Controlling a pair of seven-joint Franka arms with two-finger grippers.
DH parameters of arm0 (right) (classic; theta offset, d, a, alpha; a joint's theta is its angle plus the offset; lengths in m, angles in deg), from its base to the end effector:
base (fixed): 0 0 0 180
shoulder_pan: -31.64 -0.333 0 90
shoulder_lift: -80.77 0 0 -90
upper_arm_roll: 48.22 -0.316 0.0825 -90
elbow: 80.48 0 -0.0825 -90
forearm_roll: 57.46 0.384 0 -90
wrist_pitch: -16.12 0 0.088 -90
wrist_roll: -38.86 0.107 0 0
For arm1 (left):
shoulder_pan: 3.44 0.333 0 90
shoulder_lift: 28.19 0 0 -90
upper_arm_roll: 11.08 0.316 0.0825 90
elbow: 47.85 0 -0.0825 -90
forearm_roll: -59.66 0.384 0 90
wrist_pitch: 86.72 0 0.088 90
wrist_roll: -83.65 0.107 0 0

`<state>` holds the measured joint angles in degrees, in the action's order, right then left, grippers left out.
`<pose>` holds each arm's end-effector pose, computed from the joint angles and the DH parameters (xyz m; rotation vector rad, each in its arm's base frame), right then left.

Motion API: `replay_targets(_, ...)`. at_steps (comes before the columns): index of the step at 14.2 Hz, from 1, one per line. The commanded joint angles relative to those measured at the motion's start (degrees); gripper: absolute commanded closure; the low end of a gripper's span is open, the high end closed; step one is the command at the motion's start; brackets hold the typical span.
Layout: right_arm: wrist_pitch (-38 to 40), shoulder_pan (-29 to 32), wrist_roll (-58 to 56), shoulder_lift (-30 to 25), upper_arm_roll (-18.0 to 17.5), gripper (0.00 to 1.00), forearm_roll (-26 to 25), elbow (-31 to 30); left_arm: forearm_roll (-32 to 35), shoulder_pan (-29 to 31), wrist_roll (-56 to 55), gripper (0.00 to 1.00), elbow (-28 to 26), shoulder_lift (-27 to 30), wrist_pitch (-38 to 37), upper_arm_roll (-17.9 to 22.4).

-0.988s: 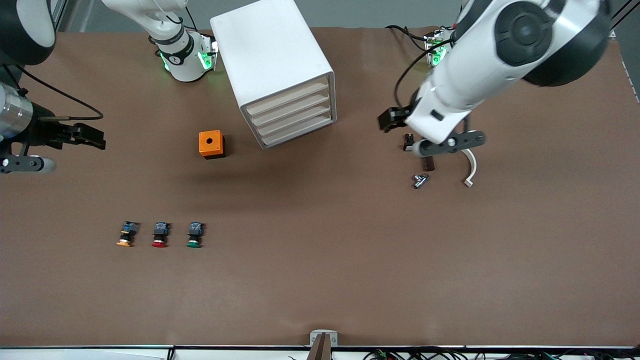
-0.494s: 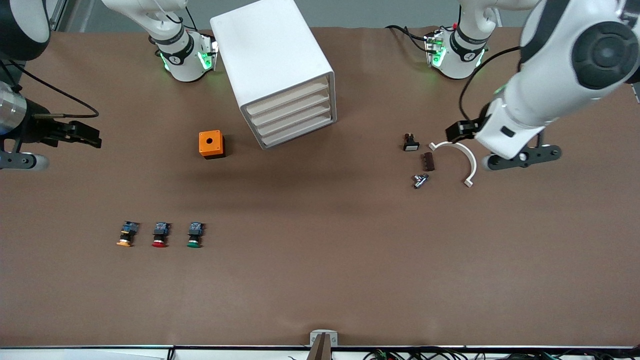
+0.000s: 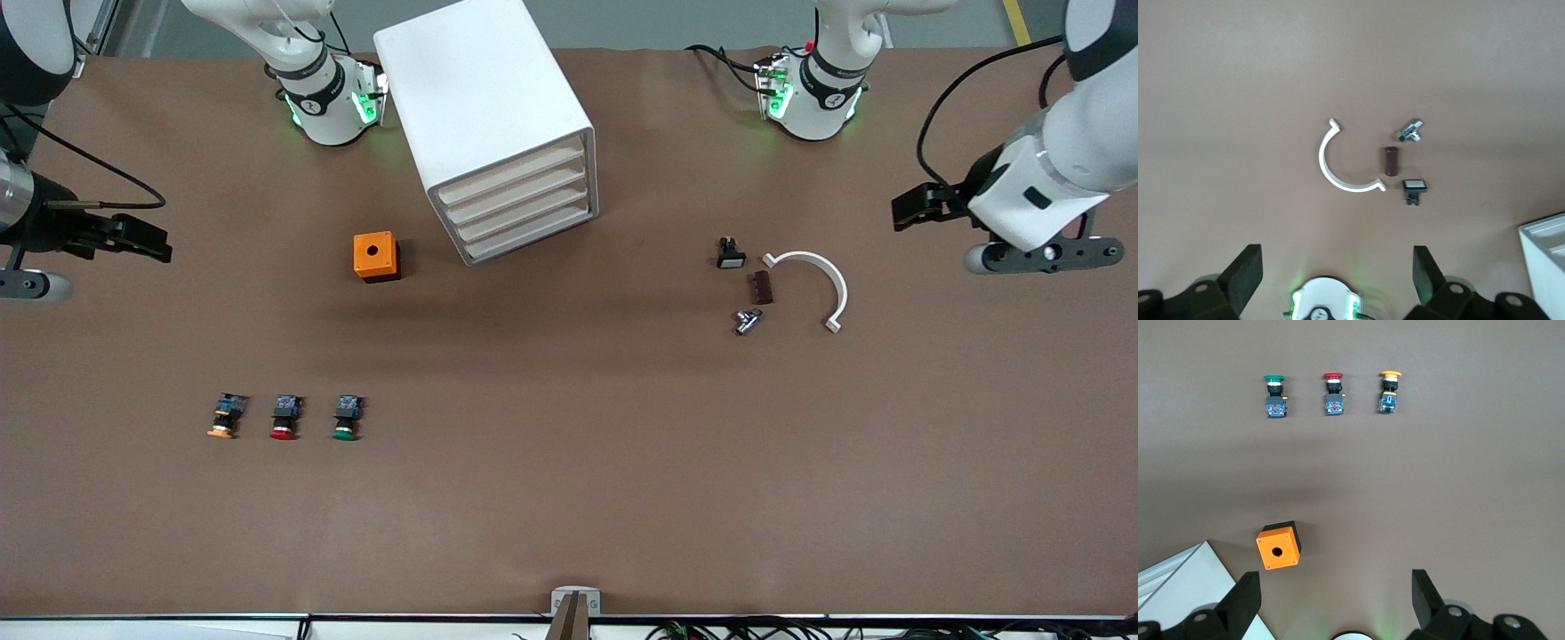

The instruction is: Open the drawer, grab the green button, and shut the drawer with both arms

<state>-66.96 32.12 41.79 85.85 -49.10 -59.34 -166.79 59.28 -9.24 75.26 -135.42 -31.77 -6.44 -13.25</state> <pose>0.5677 -0.0003 0.5951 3.0971 -0.0708 -0.2235 0.5485 -0.0769 0.5964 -3.1096 -0.0104 0.2948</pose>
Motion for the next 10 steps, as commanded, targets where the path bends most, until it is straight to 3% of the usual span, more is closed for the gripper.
replay_targets(1,-0.9,0.4,0.3,-3.4,-0.3,0.00,1.0,-2.9,0.9,0.2,2.5,0.01,-12.0,8.4,9.4,1.9)
replay_targets(3,-1.0,0.0,0.3,-4.5,-0.3,0.00,1.0,-3.8,0.9,2.9,3.5,0.01,-14.5,10.4,13.2,1.7)
replay_targets(7,-5.5,0.1,0.3,-8.9,-0.4,0.00,1.0,-10.6,0.5,4.2,5.5,0.01,-10.2,9.4,14.9,2.3)
replay_targets(10,-6.0,0.4,0.4,-9.4,-0.3,0.00,1.0,-10.8,0.5,4.2,5.6,0.01,-7.4,8.9,14.6,2.3)
